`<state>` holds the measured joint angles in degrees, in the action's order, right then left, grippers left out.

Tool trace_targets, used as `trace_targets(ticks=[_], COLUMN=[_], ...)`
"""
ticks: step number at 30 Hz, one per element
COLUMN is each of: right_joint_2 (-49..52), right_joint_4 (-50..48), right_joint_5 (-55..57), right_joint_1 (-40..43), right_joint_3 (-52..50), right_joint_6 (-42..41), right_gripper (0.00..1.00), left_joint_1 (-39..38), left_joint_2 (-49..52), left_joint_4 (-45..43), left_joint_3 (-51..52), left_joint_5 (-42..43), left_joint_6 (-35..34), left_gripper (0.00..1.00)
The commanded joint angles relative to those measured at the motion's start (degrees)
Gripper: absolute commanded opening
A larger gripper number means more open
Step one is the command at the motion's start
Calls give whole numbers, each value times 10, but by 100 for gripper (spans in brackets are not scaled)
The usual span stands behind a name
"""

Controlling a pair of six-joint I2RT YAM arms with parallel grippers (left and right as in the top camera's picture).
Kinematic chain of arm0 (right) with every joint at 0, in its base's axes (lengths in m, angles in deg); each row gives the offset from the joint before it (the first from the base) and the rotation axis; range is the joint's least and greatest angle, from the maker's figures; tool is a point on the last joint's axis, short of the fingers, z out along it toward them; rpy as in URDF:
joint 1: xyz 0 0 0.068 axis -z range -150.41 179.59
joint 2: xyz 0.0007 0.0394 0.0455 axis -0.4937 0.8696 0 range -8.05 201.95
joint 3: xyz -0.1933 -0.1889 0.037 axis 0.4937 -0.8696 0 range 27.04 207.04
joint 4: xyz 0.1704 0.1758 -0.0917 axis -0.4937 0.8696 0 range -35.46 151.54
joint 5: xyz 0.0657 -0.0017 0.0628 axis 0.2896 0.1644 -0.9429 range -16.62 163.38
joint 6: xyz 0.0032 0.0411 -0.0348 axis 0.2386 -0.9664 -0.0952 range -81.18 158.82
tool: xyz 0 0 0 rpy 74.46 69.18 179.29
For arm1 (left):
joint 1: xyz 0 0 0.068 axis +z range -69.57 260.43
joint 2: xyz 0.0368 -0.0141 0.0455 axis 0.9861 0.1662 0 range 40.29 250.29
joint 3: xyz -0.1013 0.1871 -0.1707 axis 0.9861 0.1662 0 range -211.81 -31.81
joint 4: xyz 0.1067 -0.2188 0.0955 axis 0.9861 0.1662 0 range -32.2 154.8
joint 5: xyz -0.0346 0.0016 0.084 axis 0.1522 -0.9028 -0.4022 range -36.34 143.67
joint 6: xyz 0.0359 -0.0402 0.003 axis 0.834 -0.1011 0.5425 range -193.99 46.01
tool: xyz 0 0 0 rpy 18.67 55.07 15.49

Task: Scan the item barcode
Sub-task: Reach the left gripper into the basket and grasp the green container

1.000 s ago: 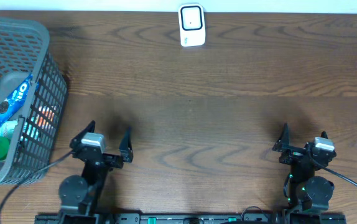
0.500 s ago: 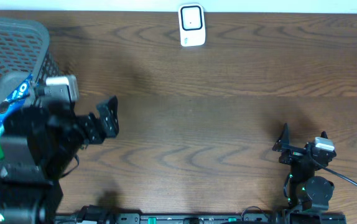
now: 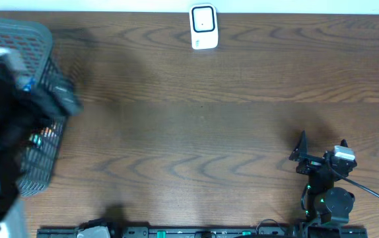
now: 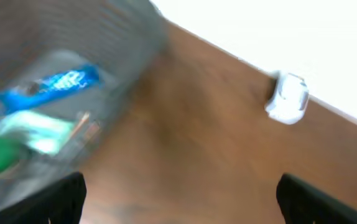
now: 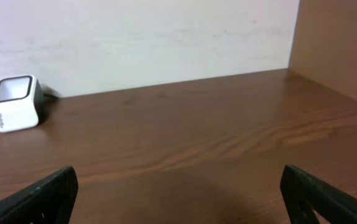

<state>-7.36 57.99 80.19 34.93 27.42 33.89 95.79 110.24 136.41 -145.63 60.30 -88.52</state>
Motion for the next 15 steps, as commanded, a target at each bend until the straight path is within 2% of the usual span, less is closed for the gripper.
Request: trace_targets(ticks=[1, 3, 7, 11, 13, 15], right_joint_2=[-3, -3, -3, -3, -3, -3], right_joint_4=[2, 2, 2, 2, 2, 2], right_joint_5=[-3, -3, -3, -3, -3, -3], right_joint_1=[4, 4, 4, 4, 4, 4], right_joint_3=[0, 0, 0, 0, 0, 0], right_joint_6=[-3, -3, -3, -3, -3, -3], right_gripper=[99, 99, 99, 99, 99, 99], left_joint_1=[101, 182, 258, 287, 288, 288], left_joint_2=[56, 94, 140, 176, 183, 183], left_joint_4=[41, 67, 91, 97, 78, 47], left_joint_3=[-100, -121, -108, -68, -36, 2], left_joint_5=[-22, -24, -33, -92, -143, -151], left_joint_6=[-27, -38, -36, -27, -28, -28], left_gripper=[98, 98, 98, 98, 98, 98])
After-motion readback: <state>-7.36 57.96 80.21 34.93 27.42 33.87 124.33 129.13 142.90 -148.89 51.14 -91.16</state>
